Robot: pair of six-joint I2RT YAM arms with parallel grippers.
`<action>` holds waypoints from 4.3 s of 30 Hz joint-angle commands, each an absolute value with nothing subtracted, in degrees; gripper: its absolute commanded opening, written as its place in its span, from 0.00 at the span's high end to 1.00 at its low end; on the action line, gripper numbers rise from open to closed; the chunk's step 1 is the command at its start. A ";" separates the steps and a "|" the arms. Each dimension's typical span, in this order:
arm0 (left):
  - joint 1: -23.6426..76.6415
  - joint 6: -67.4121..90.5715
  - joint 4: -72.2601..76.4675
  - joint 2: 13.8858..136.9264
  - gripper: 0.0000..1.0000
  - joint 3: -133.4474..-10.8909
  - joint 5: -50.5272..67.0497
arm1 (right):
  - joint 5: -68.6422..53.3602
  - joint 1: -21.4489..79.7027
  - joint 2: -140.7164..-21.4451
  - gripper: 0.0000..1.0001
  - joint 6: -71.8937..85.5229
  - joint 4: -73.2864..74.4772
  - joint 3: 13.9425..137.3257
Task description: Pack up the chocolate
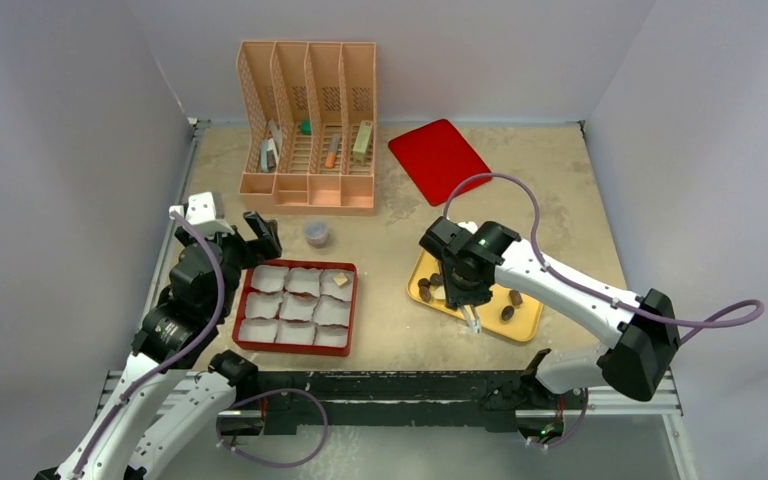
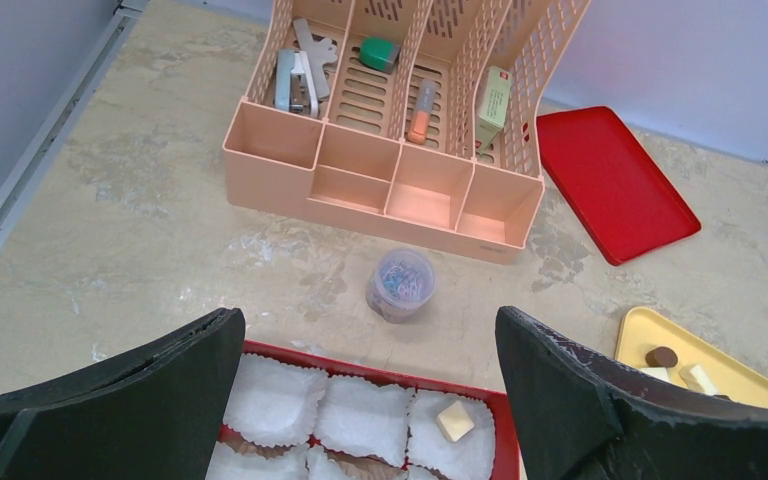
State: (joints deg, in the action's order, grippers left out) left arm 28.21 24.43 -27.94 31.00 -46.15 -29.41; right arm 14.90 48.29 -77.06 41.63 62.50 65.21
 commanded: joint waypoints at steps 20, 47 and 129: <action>28.39 25.70 -28.72 27.61 0.04 -52.34 -34.05 | 19.20 50.66 -77.26 0.72 37.74 61.86 82.21; 28.39 30.53 -30.84 22.48 0.04 -56.37 -40.61 | 12.54 67.45 -106.39 0.69 24.91 44.61 103.92; 28.39 25.17 -23.99 31.53 0.04 -47.27 -35.81 | 24.75 61.81 -82.91 0.58 37.55 64.50 87.38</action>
